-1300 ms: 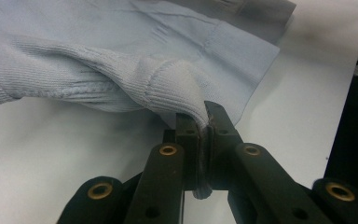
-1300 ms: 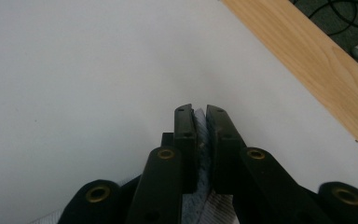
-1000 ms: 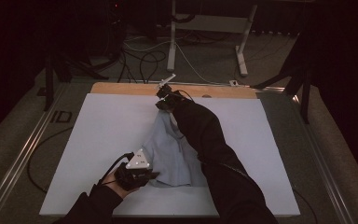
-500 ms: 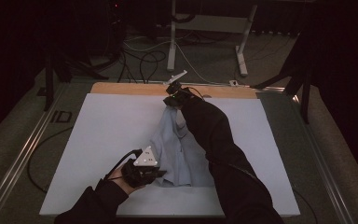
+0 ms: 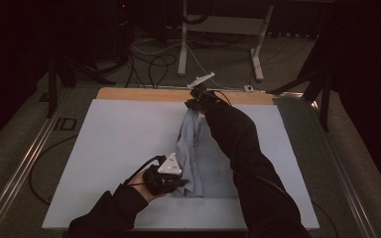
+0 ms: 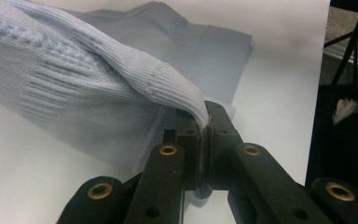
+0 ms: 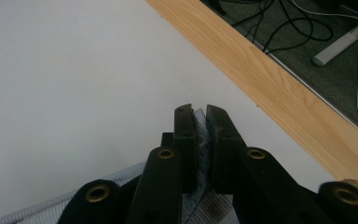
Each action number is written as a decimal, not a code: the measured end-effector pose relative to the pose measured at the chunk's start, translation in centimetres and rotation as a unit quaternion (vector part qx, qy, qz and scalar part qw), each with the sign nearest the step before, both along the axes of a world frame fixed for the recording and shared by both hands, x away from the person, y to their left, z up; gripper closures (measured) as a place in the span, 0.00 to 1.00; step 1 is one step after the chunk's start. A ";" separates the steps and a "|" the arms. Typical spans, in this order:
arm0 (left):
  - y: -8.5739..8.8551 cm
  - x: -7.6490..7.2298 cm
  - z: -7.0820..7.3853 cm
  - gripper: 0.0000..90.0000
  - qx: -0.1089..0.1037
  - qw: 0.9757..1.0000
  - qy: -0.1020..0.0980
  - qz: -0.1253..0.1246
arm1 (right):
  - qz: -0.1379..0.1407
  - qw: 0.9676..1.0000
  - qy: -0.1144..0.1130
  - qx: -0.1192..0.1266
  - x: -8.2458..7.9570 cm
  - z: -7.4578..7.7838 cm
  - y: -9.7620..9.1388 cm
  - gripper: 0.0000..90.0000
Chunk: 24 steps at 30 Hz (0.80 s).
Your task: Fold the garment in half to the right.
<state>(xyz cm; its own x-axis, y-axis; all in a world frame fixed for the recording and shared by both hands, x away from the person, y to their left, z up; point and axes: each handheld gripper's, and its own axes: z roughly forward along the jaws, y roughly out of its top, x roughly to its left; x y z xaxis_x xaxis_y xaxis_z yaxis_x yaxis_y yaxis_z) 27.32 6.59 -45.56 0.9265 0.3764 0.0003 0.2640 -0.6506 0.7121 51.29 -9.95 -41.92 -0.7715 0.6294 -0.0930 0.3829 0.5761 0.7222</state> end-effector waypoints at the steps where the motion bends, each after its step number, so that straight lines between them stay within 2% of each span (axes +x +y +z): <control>1: -0.4 0.0 0.0 0.97 0.002 1.000 -0.002 -0.003 | 0.003 1.000 -0.001 -0.001 0.0 0.0 -0.2 0.93; 7: -2.2 0.5 -0.2 0.97 0.011 1.000 -0.006 -0.020 | 0.000 1.000 0.000 0.001 0.2 -0.3 -0.9 0.93; 11: -3.4 0.8 -0.2 0.97 0.008 1.000 -0.002 -0.023 | -0.005 1.000 0.000 0.008 0.4 -0.5 -1.5 0.93; 13: -4.1 0.9 -0.3 0.97 0.013 0.999 -0.009 -0.030 | -0.006 1.000 0.000 0.006 0.4 -0.7 -1.7 0.93; 17: -5.6 1.0 -0.8 0.97 0.014 0.999 -0.009 -0.038 | -0.005 1.000 0.001 0.007 0.5 -0.9 -2.3 0.93; 19: -6.2 1.2 -1.0 0.97 0.021 0.999 -0.009 -0.044 | -0.003 1.000 0.002 -0.001 0.6 -1.0 -2.7 0.93; 24: -7.7 1.7 -1.9 0.97 0.029 0.998 -0.007 -0.051 | -0.006 1.000 0.009 0.000 0.9 -1.4 -3.8 0.93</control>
